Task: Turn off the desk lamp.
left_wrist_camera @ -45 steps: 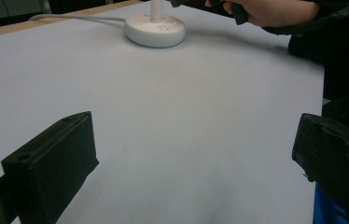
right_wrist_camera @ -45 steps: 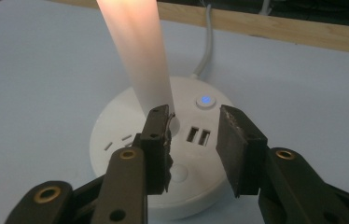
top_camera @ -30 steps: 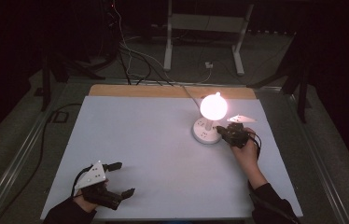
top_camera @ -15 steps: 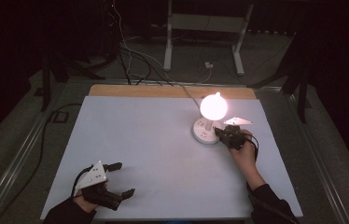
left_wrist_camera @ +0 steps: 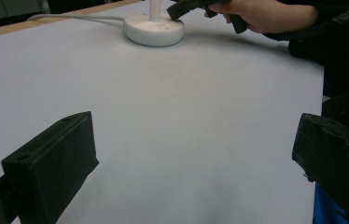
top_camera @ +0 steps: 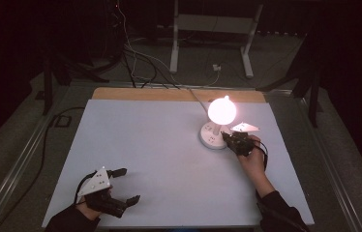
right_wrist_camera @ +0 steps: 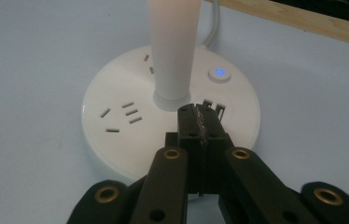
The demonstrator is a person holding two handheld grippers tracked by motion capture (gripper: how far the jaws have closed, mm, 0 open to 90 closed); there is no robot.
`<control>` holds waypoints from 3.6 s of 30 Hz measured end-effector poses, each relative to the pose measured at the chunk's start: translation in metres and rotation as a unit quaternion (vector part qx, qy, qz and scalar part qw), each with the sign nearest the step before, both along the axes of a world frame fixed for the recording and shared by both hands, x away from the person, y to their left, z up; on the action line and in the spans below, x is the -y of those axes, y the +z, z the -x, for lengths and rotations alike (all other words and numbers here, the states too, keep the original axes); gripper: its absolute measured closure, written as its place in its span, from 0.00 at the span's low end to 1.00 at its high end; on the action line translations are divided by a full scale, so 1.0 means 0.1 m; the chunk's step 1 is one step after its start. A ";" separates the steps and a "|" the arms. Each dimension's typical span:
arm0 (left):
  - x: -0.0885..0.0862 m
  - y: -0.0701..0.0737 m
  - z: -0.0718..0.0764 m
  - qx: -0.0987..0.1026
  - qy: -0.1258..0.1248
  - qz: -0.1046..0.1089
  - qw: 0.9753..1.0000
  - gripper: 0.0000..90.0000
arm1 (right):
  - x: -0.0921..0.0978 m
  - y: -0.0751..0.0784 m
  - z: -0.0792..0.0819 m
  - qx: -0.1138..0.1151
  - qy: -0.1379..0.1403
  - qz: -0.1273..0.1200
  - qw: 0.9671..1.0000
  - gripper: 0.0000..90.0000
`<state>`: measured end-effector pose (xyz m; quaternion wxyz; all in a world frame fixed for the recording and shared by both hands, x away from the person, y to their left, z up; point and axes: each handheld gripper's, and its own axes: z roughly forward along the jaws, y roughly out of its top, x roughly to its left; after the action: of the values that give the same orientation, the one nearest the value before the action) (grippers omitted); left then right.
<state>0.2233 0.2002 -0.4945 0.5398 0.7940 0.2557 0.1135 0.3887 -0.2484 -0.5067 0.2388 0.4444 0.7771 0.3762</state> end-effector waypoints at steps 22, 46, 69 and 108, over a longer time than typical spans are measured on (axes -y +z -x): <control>0.00 0.00 0.00 -0.001 0.001 0.002 1.000 0.01 | 0.10 0.34 0.10 0.033 -0.003 -0.036 0.999 1.00; 0.00 0.00 0.00 -0.001 -0.001 0.001 1.000 0.01 | 0.03 0.07 0.03 -0.002 0.002 -0.018 1.000 1.00; 0.00 0.00 0.00 0.000 -0.002 0.000 1.000 0.01 | -0.02 -0.01 0.03 -0.010 0.016 -0.014 1.000 1.00; 0.00 0.00 0.00 -0.002 -0.001 0.002 1.000 0.01 | 0.05 0.30 0.10 0.046 -0.002 -0.011 0.999 1.00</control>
<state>0.2234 0.2000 -0.4949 0.5408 0.7936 0.2558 0.1112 0.3789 -0.2534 -0.4766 0.2702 0.4309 0.7604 0.4039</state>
